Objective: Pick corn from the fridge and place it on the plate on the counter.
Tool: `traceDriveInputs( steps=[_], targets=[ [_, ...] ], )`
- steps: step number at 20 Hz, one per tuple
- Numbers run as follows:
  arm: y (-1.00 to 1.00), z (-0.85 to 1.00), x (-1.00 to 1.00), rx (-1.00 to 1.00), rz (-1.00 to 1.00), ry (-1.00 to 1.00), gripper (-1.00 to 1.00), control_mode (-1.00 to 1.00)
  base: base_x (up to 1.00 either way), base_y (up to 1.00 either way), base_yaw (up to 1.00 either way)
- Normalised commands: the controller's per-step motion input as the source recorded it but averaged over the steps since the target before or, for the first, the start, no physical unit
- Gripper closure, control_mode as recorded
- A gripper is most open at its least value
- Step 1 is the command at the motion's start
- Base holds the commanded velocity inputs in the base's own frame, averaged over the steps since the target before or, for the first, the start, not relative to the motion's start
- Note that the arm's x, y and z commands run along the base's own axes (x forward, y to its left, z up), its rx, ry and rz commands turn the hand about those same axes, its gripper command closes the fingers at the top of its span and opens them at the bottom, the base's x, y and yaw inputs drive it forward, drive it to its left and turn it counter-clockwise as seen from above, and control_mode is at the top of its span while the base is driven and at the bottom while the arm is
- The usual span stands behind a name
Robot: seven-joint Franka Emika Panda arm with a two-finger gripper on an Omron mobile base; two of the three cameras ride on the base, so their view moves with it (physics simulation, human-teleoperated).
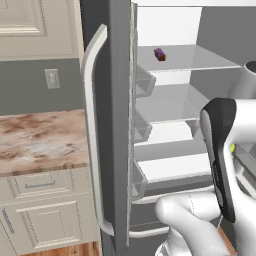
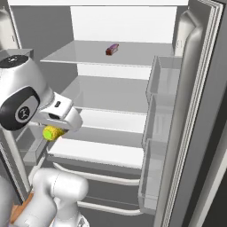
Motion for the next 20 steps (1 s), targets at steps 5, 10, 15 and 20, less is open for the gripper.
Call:
traceDriveInputs(
  steps=[5,10,15,20],
  targets=[
    [0.14,0.15,-0.31,0.00,0.00,-0.01,1.00,-1.00,0.00,0.00,0.00],
    [0.19,0.12,-0.01,0.00,0.00,0.00,1.00,-1.00,0.00,0.00,0.00],
    [0.04,0.01,-0.12,0.00,0.01,0.00,1.00,1.00,-0.15,0.00,0.01],
    [0.00,0.00,0.00,0.00,0.00,0.00,1.00,1.00,-0.70,-0.04,0.15]
  ],
)
